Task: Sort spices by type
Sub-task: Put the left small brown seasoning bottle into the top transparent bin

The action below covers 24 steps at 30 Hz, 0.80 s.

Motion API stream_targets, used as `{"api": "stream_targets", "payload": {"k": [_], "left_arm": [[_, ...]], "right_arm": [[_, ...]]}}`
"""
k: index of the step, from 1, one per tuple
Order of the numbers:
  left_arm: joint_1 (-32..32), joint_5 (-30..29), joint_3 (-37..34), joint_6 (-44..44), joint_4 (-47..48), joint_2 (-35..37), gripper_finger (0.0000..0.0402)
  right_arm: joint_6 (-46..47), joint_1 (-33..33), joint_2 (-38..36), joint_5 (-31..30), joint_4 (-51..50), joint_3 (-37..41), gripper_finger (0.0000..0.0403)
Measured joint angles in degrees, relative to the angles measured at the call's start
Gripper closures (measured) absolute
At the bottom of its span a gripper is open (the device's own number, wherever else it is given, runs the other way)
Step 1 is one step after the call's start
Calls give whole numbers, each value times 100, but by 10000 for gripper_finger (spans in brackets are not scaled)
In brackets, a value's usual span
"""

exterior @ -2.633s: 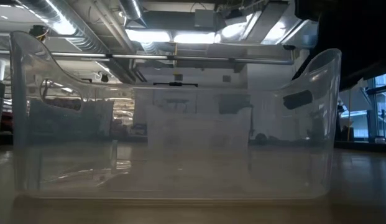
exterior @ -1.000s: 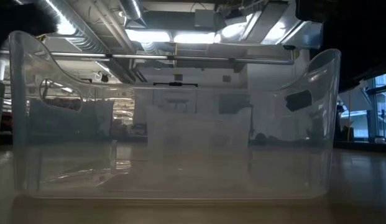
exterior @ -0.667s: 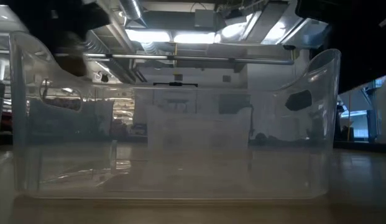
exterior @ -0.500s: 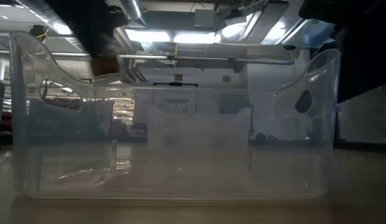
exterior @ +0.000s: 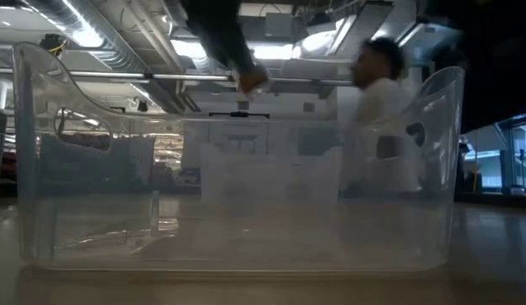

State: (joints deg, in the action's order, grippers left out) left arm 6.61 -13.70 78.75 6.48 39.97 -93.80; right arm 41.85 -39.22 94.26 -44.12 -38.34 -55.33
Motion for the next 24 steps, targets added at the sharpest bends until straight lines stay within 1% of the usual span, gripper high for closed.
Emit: {"api": "stream_targets", "payload": {"k": [6,11,13,17,22,24], "left_arm": [[-497,17,476,-148,253,-715,233],[-738,66,1148,-225,693,-1416,233],[-836,66,1329,-225,737,-1629,233],[-1036,62,1408,-349,688,-1974,233],[-1224,72,1406,-286,802,-2329,233],[-1265,175,1406,-301,770,-2417,233]], "right_arm": [[17,0,7,-250,427,423,178],[19,-2,7,-277,424,631,178],[19,-4,8,-268,434,712,178],[26,-3,7,-264,471,893,178],[32,-3,9,-233,594,1079,178],[30,-4,9,-222,671,1139,178]]}}
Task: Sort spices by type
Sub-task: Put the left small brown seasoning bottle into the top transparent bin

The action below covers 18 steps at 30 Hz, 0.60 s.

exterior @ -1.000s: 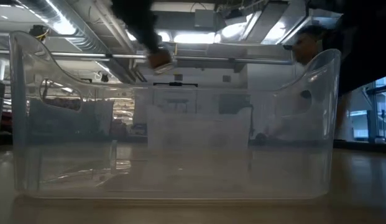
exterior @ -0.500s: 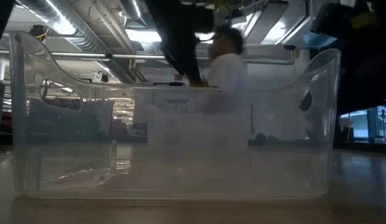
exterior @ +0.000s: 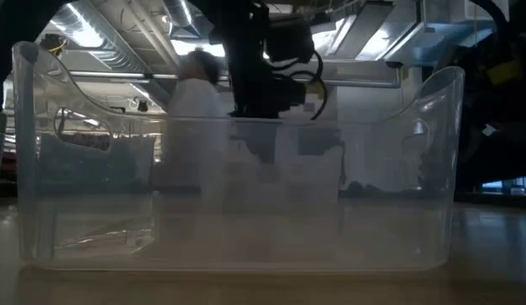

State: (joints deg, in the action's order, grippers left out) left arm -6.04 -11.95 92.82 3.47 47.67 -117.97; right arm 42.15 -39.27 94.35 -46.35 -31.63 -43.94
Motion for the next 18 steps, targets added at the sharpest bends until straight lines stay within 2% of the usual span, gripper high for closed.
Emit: {"api": "stream_targets", "payload": {"k": [4,18], "left_arm": [[-15,233,-2,52,-67,-133,231],[-35,258,4,114,-19,-175,167]], "right_arm": [[0,0,0,1,111,97,178],[0,0,2,48,209,206,178]]}}
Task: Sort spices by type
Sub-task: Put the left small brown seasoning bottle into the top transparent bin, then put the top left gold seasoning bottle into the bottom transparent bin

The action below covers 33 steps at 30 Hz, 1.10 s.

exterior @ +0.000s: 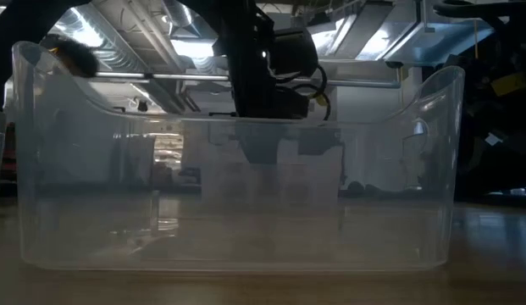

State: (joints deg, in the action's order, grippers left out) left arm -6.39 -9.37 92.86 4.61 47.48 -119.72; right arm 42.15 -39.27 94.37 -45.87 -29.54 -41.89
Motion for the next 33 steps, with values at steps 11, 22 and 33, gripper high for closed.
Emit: {"api": "stream_targets", "payload": {"k": [11,22,33], "left_arm": [[239,-15,551,388,1301,526,164],[1064,-698,-417,1665,2003,2081,164],[1795,-1027,-2022,3878,2821,3894,164]], "right_arm": [[100,-4,2,6,43,0,178],[102,-2,2,13,112,0,178],[87,2,2,-114,119,-2,178]]}}
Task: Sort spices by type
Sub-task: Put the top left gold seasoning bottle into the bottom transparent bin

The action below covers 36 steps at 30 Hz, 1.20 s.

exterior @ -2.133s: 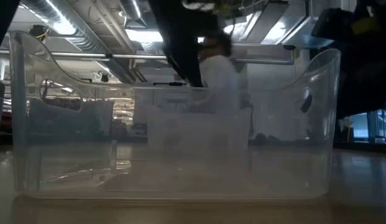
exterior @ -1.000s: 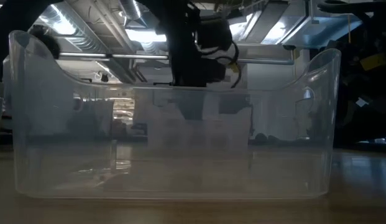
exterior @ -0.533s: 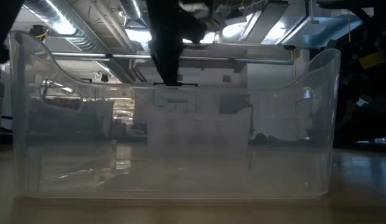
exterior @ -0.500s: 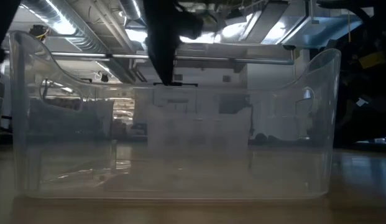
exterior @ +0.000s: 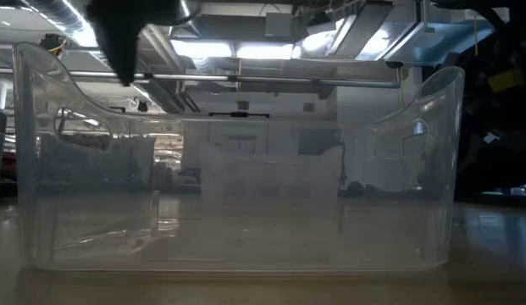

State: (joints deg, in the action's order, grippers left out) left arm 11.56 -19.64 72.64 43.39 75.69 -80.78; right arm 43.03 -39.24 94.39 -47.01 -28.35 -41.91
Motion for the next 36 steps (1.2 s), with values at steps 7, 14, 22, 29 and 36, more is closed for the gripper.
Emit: {"api": "stream_targets", "payload": {"k": [7,14,22,29,36], "left_arm": [[177,-4,-609,105,-3,287,164],[-67,165,-777,-16,-272,248,164],[-364,458,-859,-546,-1061,70,164],[-546,922,-859,-1368,-1864,-428,164],[-565,960,-861,-2068,-2283,-687,164]], "right_arm": [[-42,117,0,4,3,0,178],[-134,153,0,4,12,0,178],[-149,153,0,3,31,0,178],[-151,151,0,-4,25,-1,178],[-157,151,0,-8,-17,-2,178]]}}
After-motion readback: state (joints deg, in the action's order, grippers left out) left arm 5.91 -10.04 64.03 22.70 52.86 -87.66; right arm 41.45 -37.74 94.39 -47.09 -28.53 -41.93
